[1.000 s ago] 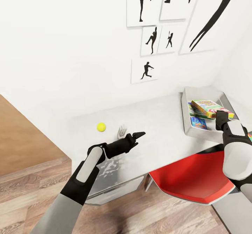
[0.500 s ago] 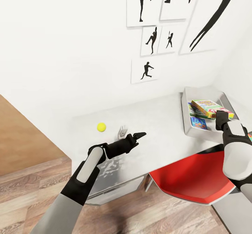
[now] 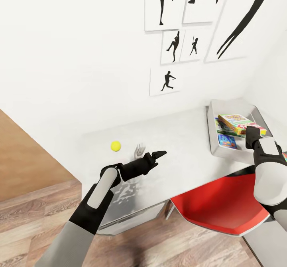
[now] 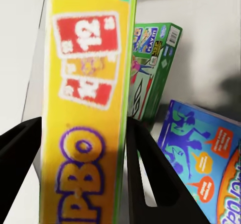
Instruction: Put all the toys in the child's room - the three board games (two on the bed and one on the table), the two jigsaw puzzles on the table, and the tennis ball on the table - inside the toy box on the table in the child's room.
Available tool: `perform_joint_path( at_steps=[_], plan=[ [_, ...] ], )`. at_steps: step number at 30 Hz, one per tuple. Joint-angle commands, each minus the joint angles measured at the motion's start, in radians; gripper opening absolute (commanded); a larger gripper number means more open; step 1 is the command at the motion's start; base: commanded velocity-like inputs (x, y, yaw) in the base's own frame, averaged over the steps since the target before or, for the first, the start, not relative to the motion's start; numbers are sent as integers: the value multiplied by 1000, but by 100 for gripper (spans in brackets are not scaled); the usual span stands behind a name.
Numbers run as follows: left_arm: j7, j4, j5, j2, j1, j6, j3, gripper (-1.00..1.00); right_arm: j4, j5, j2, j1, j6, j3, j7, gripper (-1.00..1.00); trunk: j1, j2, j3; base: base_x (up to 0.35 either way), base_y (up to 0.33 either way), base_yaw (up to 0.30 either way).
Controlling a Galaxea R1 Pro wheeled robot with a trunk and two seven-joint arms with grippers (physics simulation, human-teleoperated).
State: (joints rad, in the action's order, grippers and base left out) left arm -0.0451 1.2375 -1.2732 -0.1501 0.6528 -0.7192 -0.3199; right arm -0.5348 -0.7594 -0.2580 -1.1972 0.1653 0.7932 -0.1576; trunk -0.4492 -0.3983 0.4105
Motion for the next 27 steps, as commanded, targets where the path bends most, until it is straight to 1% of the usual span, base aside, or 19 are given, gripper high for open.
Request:
perform_joint_path(
  at_steps=[1,9,27],
  plan=[
    [-5,0,-7,0,1,-3,0,100,-2,-8,0,-1,5,2,-6,-100,-1,-2,2,113,40,0],
    [-2,5,-6,0,1,-3,0,100,-2,-8,0,-1,5,2,-6,-100,-1,-2,2,58,21,0],
    [-1,6,-5,0,1,-3,-1,100,-1,-7,0,-1,5,3,-7,-100,-1,-2,2,7,3,0]
  ],
)
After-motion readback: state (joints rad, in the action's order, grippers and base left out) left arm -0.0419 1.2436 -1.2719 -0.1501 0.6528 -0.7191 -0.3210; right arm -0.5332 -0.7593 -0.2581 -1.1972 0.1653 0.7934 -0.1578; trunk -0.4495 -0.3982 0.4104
